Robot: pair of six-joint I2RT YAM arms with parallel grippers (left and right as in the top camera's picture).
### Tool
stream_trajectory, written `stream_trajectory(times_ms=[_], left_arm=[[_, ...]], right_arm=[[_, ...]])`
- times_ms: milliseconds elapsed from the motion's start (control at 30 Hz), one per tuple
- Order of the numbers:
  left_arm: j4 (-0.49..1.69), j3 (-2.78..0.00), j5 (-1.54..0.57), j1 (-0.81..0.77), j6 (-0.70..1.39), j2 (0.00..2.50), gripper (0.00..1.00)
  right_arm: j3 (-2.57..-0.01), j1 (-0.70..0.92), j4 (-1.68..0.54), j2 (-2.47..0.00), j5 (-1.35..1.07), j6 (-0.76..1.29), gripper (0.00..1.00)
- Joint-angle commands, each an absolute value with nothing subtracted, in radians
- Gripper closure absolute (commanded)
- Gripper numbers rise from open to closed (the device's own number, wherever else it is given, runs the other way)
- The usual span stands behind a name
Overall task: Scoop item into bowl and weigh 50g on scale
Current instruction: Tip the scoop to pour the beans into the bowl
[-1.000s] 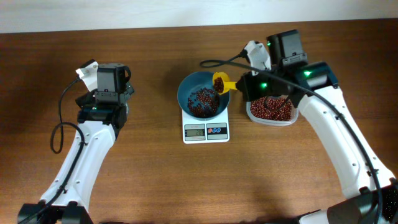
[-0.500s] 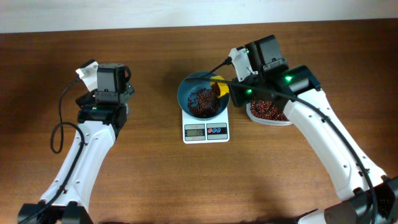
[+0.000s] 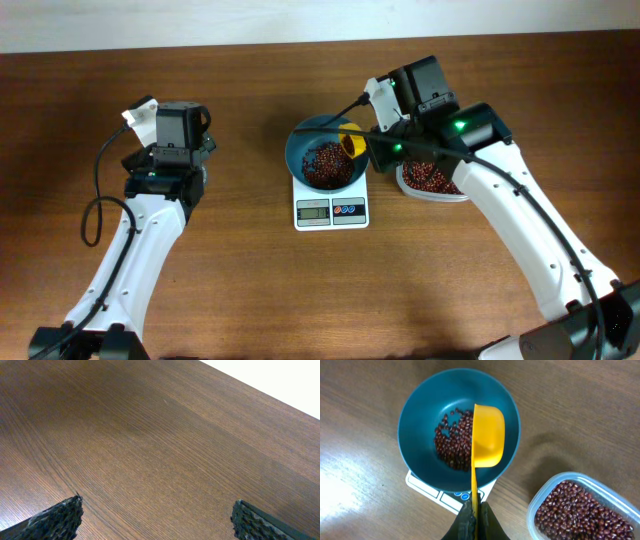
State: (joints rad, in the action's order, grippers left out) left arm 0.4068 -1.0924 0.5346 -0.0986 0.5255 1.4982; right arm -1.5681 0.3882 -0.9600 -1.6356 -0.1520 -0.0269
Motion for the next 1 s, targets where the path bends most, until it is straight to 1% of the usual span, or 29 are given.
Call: stream_trajectory(times_ms=[0, 133, 233, 333, 433, 533, 800, 967], left_arm=[[0.405, -1.104, 0.538, -0.095, 0.538, 1.511, 0.01], [0.406, -1.104, 0.538, -0.095, 0.538, 1.511, 0.01], [0.406, -1.104, 0.538, -0.095, 0.538, 1.511, 0.01], [0.406, -1.104, 0.538, -0.095, 0.538, 1.511, 0.01], [0.405, -1.104, 0.538, -0.095, 0.538, 1.511, 0.01], [0.406, -1.104, 0.538, -0.095, 0.538, 1.511, 0.01], [0.406, -1.104, 0.538, -0.095, 0.538, 1.511, 0.01], [0.406, -1.104, 0.538, -0.095, 0.538, 1.511, 0.01]], right_arm=[[-1.599, 0.409, -0.97, -1.64, -0.119, -0.025, 0.96], [-1.604, 0.419, -0.97, -1.645, -0.086, -0.023, 0.96], [-1.605, 0.427, -0.974, -1.64, -0.128, -0.022, 0.96], [-1.604, 0.453, -0.956, -1.658, -0.015, -0.036, 0.96], [-1.613, 0.474, -0.957, -1.654, -0.03, -0.041, 0.96], [-1.62, 0.497, -0.948, -1.662, 0.022, -0.041, 0.96], [-1.623, 0.497, -0.958, -1.659, -0.055, -0.016, 0.96], [-1.623, 0.497, -0.964, -1.656, -0.059, 0.007, 0.96]])
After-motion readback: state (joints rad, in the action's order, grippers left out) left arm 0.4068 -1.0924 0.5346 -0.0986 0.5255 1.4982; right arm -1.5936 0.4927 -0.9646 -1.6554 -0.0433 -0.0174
